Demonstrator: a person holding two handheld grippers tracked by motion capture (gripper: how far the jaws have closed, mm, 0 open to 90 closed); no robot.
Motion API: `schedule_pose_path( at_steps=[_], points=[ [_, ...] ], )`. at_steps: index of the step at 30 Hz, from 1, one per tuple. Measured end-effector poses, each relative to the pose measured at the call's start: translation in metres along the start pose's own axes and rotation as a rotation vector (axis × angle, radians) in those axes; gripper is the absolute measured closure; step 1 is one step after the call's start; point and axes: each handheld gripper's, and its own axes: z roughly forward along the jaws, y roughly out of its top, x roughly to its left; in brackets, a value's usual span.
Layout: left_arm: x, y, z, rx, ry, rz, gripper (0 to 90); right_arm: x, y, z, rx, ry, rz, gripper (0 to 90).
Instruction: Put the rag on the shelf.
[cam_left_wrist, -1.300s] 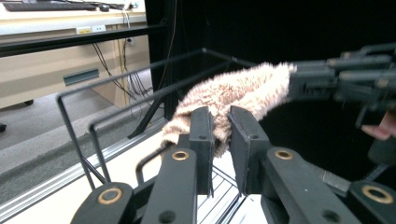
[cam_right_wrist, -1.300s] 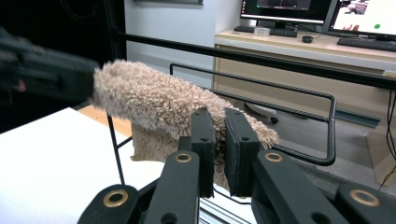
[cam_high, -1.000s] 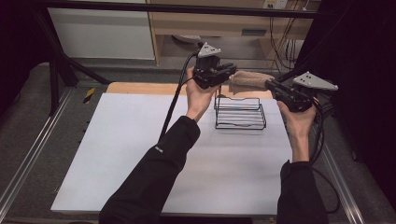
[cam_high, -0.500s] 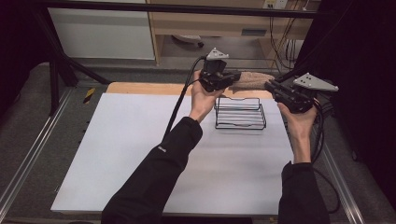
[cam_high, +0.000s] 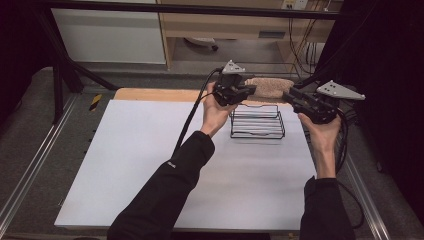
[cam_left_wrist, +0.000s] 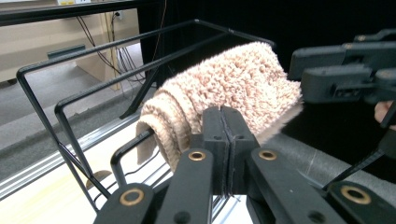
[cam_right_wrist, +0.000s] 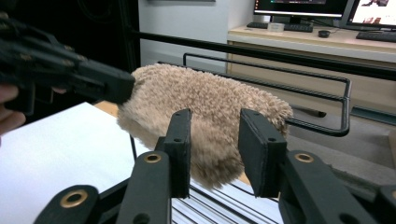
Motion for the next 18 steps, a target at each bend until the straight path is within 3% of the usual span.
schedule_pose_path(
  at_steps=[8,14,18],
  points=[
    [0.002,-0.009,0.003,0.022,0.018,0.016,88.7,0.001,-0.008,0.012,0.084,-0.014,0.051,87.7],
    [0.005,-0.012,0.007,0.025,0.028,0.014,88.7,-0.002,-0.017,0.022,0.116,-0.061,0.068,90.0],
    [0.005,-0.012,0.006,0.023,0.029,0.012,88.5,-0.001,-0.017,0.023,0.107,-0.062,0.06,88.9]
  ],
)
